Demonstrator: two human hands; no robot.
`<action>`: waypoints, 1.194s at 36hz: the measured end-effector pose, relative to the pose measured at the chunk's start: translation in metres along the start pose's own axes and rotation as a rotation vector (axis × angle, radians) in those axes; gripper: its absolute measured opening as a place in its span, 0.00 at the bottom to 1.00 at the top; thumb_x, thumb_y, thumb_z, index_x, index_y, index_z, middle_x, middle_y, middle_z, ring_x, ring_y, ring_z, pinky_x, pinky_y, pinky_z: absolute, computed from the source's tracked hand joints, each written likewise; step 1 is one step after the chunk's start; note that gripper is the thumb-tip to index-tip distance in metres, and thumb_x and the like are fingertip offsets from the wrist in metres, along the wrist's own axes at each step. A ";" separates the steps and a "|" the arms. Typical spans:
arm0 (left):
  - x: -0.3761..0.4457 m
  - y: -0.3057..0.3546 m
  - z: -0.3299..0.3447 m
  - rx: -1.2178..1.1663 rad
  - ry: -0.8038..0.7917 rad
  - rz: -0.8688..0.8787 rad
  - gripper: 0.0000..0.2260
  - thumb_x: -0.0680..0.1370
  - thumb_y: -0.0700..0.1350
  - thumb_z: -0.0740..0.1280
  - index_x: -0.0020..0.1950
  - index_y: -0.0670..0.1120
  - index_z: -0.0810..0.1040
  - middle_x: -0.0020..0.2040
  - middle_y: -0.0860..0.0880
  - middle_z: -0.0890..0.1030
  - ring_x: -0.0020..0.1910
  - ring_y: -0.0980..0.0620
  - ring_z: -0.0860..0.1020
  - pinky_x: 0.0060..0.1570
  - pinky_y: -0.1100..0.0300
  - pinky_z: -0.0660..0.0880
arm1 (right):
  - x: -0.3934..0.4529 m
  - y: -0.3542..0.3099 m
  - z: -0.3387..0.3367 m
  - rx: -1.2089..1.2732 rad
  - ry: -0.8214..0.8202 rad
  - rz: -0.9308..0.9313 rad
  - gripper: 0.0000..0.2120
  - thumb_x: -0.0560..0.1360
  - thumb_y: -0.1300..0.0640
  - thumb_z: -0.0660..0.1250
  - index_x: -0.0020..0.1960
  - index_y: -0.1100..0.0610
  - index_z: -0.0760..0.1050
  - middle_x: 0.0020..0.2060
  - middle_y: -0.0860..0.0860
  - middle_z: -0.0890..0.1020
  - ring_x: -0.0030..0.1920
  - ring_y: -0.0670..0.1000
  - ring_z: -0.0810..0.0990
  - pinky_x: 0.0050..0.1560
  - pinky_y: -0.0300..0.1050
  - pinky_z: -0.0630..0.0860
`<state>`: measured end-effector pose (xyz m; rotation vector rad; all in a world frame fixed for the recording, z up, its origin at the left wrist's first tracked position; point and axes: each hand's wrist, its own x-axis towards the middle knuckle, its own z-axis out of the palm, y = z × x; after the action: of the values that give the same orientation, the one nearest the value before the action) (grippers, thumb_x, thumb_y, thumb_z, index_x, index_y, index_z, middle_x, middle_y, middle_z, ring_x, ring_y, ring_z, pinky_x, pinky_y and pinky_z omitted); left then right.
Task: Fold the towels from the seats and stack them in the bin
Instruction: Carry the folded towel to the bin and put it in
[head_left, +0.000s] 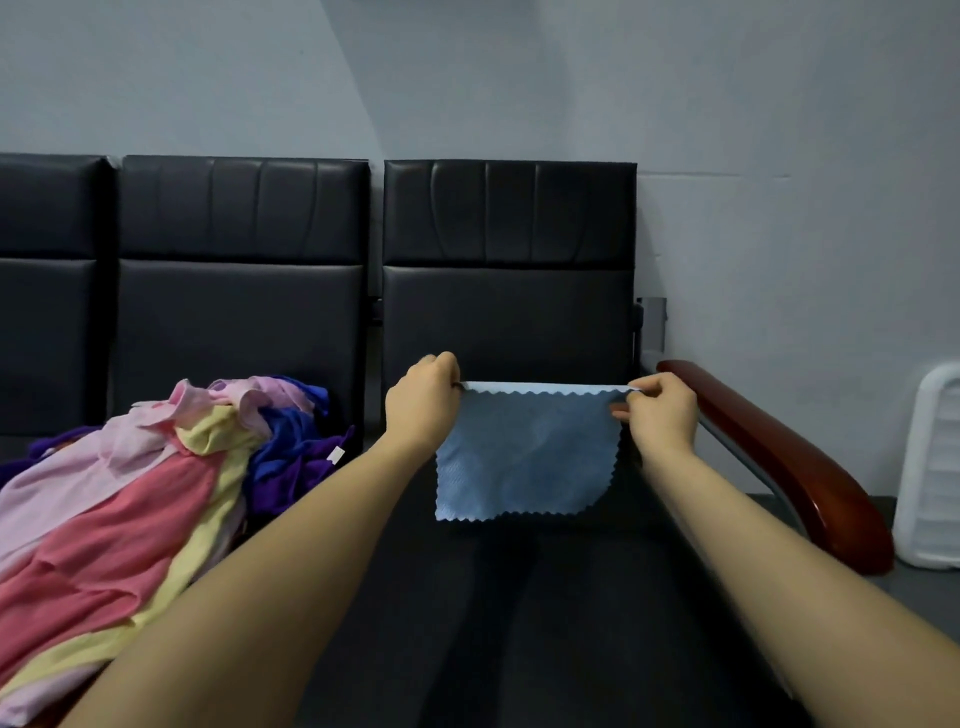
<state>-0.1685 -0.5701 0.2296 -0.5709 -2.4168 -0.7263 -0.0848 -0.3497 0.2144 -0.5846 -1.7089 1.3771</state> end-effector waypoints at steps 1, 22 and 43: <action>0.002 0.000 0.001 -0.021 0.006 -0.003 0.05 0.78 0.37 0.59 0.49 0.43 0.74 0.48 0.47 0.76 0.44 0.45 0.75 0.37 0.55 0.68 | 0.003 0.001 0.001 0.009 0.006 -0.006 0.11 0.76 0.71 0.59 0.41 0.57 0.72 0.43 0.56 0.80 0.40 0.52 0.83 0.46 0.49 0.81; -0.087 -0.013 0.016 -0.324 -0.112 -0.257 0.05 0.75 0.42 0.61 0.46 0.45 0.76 0.40 0.49 0.78 0.42 0.48 0.77 0.39 0.54 0.75 | -0.063 0.047 -0.038 -0.077 -0.092 0.120 0.08 0.73 0.66 0.60 0.41 0.59 0.77 0.35 0.51 0.77 0.37 0.49 0.73 0.34 0.40 0.70; -0.117 -0.042 0.088 -0.075 -0.525 -0.501 0.10 0.79 0.46 0.62 0.52 0.40 0.76 0.49 0.42 0.78 0.42 0.46 0.73 0.41 0.55 0.70 | -0.071 0.118 -0.018 -0.610 -0.370 0.263 0.10 0.76 0.62 0.62 0.37 0.63 0.74 0.36 0.54 0.75 0.38 0.52 0.73 0.41 0.44 0.71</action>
<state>-0.1349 -0.5767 0.0806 -0.1862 -3.0873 -0.9655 -0.0486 -0.3612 0.0807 -0.9615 -2.4528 1.1741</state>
